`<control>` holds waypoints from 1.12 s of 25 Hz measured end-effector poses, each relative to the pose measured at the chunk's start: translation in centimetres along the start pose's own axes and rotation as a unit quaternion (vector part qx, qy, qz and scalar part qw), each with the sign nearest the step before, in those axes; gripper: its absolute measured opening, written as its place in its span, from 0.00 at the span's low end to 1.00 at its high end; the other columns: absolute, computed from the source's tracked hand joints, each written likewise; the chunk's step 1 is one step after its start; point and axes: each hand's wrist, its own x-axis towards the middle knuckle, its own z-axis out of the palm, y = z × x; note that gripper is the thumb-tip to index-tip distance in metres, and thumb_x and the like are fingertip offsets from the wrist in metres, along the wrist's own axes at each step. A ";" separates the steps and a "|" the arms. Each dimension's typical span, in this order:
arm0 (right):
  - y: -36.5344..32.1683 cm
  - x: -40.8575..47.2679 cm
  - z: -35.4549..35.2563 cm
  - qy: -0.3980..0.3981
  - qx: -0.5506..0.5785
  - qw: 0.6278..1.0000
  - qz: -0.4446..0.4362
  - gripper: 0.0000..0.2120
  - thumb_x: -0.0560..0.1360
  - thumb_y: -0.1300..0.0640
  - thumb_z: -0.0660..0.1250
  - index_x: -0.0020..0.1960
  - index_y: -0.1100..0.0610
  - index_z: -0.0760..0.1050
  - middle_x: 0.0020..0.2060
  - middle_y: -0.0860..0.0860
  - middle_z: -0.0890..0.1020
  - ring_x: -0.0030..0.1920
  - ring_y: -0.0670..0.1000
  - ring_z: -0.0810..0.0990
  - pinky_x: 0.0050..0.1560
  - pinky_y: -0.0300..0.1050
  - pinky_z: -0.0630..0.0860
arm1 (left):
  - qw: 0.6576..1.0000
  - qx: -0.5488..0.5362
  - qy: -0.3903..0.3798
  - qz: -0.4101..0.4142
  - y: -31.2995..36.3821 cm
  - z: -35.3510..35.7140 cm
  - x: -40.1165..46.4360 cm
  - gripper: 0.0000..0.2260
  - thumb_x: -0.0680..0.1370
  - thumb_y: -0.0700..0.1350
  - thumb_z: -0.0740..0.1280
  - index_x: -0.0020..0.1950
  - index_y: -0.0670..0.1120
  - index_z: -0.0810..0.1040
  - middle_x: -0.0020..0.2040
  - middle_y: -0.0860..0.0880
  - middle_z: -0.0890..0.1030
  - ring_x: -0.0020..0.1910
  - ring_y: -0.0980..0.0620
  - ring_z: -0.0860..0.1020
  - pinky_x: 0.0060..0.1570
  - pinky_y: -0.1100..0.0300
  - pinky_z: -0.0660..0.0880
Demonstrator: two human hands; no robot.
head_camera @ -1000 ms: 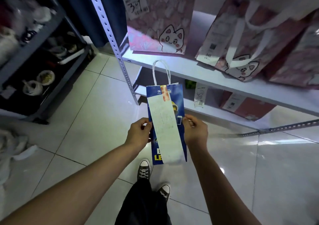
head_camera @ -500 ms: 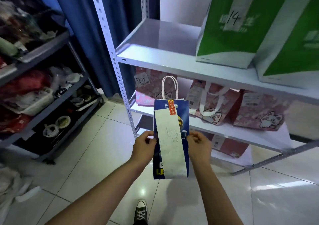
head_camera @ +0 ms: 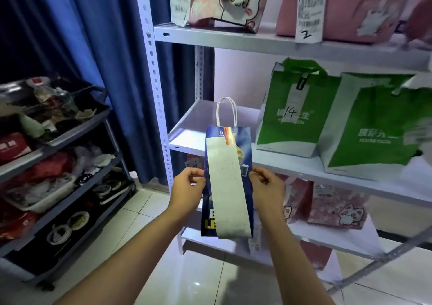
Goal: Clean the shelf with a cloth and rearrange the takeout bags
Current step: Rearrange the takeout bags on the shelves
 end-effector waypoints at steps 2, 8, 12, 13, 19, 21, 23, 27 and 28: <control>-2.4 1.8 1.5 0.017 0.007 1.000 -0.024 0.09 0.78 0.60 0.69 0.55 0.53 0.85 0.42 0.43 0.85 0.39 0.39 0.79 0.37 0.27 0.72 | 1.000 0.005 0.008 0.015 2.0 -0.7 2.2 0.08 0.77 0.37 0.64 0.47 0.48 0.80 0.40 0.45 0.85 0.37 0.46 0.81 0.41 0.48 0.80; -8.0 6.6 6.2 0.017 0.005 0.997 -0.072 0.13 0.81 0.61 0.64 0.60 0.53 0.84 0.43 0.51 0.86 0.41 0.55 0.83 0.44 0.49 0.84 | 0.997 -0.040 -0.011 0.060 7.2 -2.9 9.4 0.09 0.78 0.38 0.62 0.53 0.47 0.79 0.45 0.46 0.84 0.31 0.55 0.80 0.33 0.57 0.79; -9.5 8.8 9.0 0.031 -0.007 0.997 -0.074 0.17 0.81 0.64 0.61 0.65 0.51 0.81 0.47 0.54 0.85 0.40 0.55 0.81 0.46 0.55 0.81 | 0.993 -0.045 -0.070 0.082 8.0 -3.7 13.2 0.14 0.76 0.37 0.61 0.56 0.53 0.76 0.53 0.50 0.82 0.42 0.50 0.79 0.43 0.52 0.77; -9.6 9.3 9.7 0.040 -0.006 0.996 -0.077 0.18 0.81 0.63 0.61 0.65 0.50 0.81 0.48 0.52 0.86 0.42 0.54 0.81 0.45 0.53 0.81 | 0.992 -0.045 -0.074 0.092 8.0 -3.7 14.2 0.15 0.76 0.36 0.61 0.57 0.54 0.76 0.54 0.50 0.81 0.45 0.49 0.79 0.46 0.51 0.77; -7.7 10.9 13.0 0.035 -0.005 0.998 -0.048 0.18 0.79 0.65 0.63 0.67 0.55 0.79 0.50 0.47 0.83 0.48 0.47 0.81 0.56 0.46 0.81 | 0.988 -0.035 -0.097 0.117 6.1 -3.3 18.2 0.22 0.78 0.36 0.62 0.69 0.55 0.73 0.56 0.58 0.80 0.50 0.62 0.79 0.39 0.65 0.78; -7.4 11.3 14.1 -0.008 0.017 0.999 -0.048 0.21 0.78 0.67 0.63 0.70 0.55 0.76 0.52 0.43 0.83 0.50 0.39 0.81 0.52 0.32 0.79 | 0.988 -0.041 -0.092 0.120 5.6 -3.1 19.5 0.24 0.77 0.35 0.62 0.70 0.55 0.72 0.55 0.60 0.80 0.47 0.69 0.78 0.38 0.68 0.78; -7.2 11.9 15.1 -0.041 0.025 0.998 -0.045 0.25 0.79 0.68 0.63 0.74 0.53 0.72 0.59 0.44 0.82 0.57 0.41 0.81 0.56 0.33 0.78 | 0.988 -0.048 -0.087 0.116 5.3 -2.8 20.7 0.26 0.77 0.34 0.61 0.71 0.54 0.71 0.56 0.61 0.79 0.46 0.73 0.76 0.39 0.68 0.78; -6.8 13.8 16.3 -0.060 -0.055 0.997 -0.015 0.29 0.80 0.63 0.60 0.78 0.42 0.64 0.67 0.50 0.75 0.63 0.53 0.77 0.60 0.51 0.78 | 0.988 -0.042 -0.082 0.120 4.9 -1.8 22.8 0.28 0.76 0.32 0.61 0.75 0.51 0.67 0.65 0.54 0.76 0.59 0.68 0.74 0.63 0.56 0.76; -6.6 14.4 16.5 -0.062 -0.062 0.996 -0.017 0.29 0.80 0.62 0.60 0.76 0.41 0.64 0.65 0.51 0.76 0.60 0.54 0.78 0.55 0.51 0.79 | 0.989 -0.037 -0.082 0.119 4.8 -1.5 23.5 0.29 0.76 0.32 0.62 0.75 0.51 0.67 0.68 0.53 0.75 0.63 0.62 0.74 0.66 0.52 0.74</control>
